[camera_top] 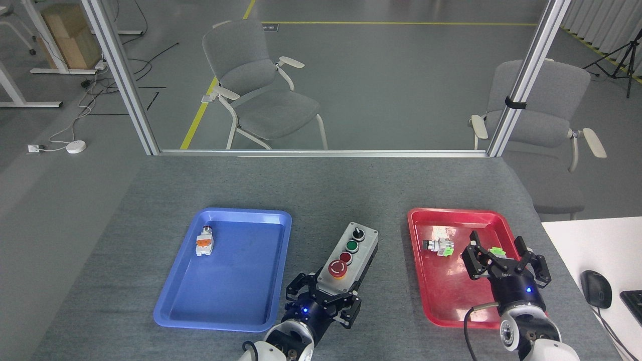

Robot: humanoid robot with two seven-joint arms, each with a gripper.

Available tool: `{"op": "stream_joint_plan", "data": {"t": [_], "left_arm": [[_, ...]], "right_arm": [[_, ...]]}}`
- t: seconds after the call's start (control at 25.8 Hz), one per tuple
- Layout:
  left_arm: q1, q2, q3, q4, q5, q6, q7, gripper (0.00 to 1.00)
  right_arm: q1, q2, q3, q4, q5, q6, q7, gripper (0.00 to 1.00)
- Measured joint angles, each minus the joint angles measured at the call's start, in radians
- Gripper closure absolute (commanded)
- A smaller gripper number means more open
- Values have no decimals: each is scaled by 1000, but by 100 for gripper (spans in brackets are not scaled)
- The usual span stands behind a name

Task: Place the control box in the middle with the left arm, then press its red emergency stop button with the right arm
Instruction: 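Drag the control box off the blue tray toward the table middle, then release the control box and pull the left gripper back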

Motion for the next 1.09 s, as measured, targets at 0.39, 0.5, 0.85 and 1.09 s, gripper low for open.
{"op": "stream_joint_plan", "data": {"t": [0.39, 0.5, 0.85, 1.09], "left_arm": [[-49, -46, -41, 153, -25, 31, 0, 100], [-58, -47, -51, 185, -21, 49, 11, 100], [-79, -46, -56, 197, -10, 105, -3, 5], [-59, -41, -52, 155, -10, 112, -3, 2]], "right_arm": [[-1, -1, 0, 1, -1, -4, 5, 1], [-1, 0, 0, 1, -1, -5, 8, 1], [-2, -2, -1, 1, 0, -6, 1, 2], [-31, -9, 2, 7, 3, -1, -2, 43]]}}
